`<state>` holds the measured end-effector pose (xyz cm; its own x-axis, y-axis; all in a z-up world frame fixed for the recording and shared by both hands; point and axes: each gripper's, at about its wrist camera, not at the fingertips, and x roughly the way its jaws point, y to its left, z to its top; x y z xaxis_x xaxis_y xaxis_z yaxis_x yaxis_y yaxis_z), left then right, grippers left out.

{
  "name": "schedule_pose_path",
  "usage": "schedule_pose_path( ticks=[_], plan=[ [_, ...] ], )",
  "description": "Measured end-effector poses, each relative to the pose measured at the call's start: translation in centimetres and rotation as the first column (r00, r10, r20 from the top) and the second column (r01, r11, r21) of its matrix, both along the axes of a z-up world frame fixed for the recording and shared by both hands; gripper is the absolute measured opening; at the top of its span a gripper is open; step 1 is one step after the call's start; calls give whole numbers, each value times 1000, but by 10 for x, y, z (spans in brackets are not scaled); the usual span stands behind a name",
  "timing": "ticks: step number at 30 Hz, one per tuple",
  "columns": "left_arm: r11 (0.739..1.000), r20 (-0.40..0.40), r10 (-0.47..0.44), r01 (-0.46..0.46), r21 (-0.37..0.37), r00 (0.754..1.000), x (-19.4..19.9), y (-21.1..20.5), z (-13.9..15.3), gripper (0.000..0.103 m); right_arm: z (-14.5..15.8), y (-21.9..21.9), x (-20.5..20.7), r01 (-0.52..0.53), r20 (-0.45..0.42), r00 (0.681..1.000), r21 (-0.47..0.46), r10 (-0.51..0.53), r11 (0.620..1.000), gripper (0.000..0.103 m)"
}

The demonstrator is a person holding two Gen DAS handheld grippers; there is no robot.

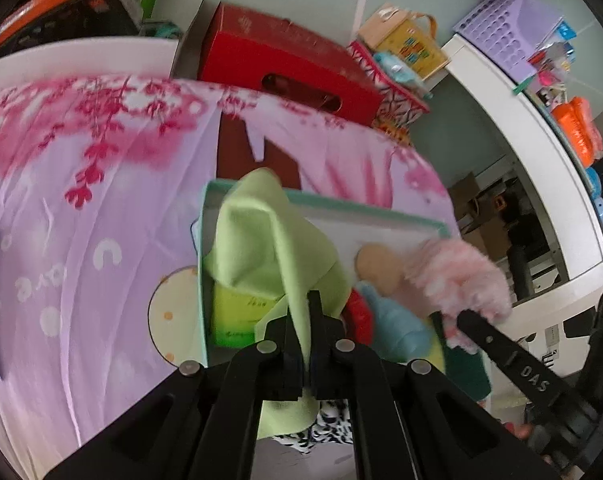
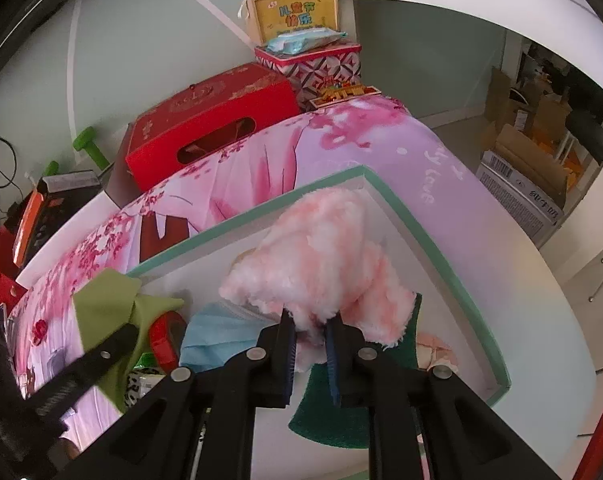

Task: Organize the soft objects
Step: 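Carry the towel and cloth over the white tray with both tools, then open the right tool to drop the towel while the left tool releases the cloth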

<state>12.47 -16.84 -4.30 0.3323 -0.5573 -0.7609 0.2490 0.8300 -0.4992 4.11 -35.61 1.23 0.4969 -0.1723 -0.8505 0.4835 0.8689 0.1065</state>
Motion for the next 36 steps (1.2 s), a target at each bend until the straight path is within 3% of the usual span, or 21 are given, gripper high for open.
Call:
schedule_pose_path(
  ticks=[3, 6, 7, 10, 14, 18, 24, 28, 32, 34, 36],
  plan=[
    [1000, -19, 5, -5, 8, 1000, 0, 1, -3, 1, -2, 2, 2, -4, -16, 1000, 0, 4, 1000, 16],
    [1000, -22, 3, -2, 27, 1000, 0, 1, 1, 3, -2, 2, 3, -5, -26, 1000, 6, 5, 1000, 23],
    [999, -25, 3, -2, 32, 1000, 1, 1, 2, 8, -3, 2, 4, -7, -30, 1000, 9, 7, 1000, 29],
    [999, -34, 19, -18, 36, 999, 1, 5, 8, 40, -4, 4, 4, -13, -42, 999, 10, 14, 1000, 35],
    [999, -40, 29, -28, 25, 999, 1, 11, 17, 45, -4, 6, 6, -22, -52, 998, 8, 23, 1000, 41],
    [998, -11, 44, -43, 39, 999, 1, 14, 29, 53, -2, 6, 5, -24, -51, 998, 7, 24, 1000, 60],
    [994, 45, 84, -87, 66, 995, 0, 25, 48, 73, -1, 10, 6, -41, -59, 997, -2, 41, 999, 69],
    [985, 82, 117, -126, 121, 990, 2, 33, 52, 82, -1, 10, 7, -41, -63, 997, -3, 41, 999, 78],
    [966, 91, 139, -156, 205, 986, 5, 38, 47, 85, -1, 10, 7, -42, -69, 997, -3, 42, 999, 84],
    [958, 92, 149, -167, 232, 984, 6, 40, 44, 88, -2, 10, 8, -45, -71, 997, -4, 45, 999, 96],
    [951, 94, 156, -176, 256, 983, 5, 41, 41, 97, -2, 10, 8, -48, -69, 997, -6, 47, 999, 103]
  ],
)
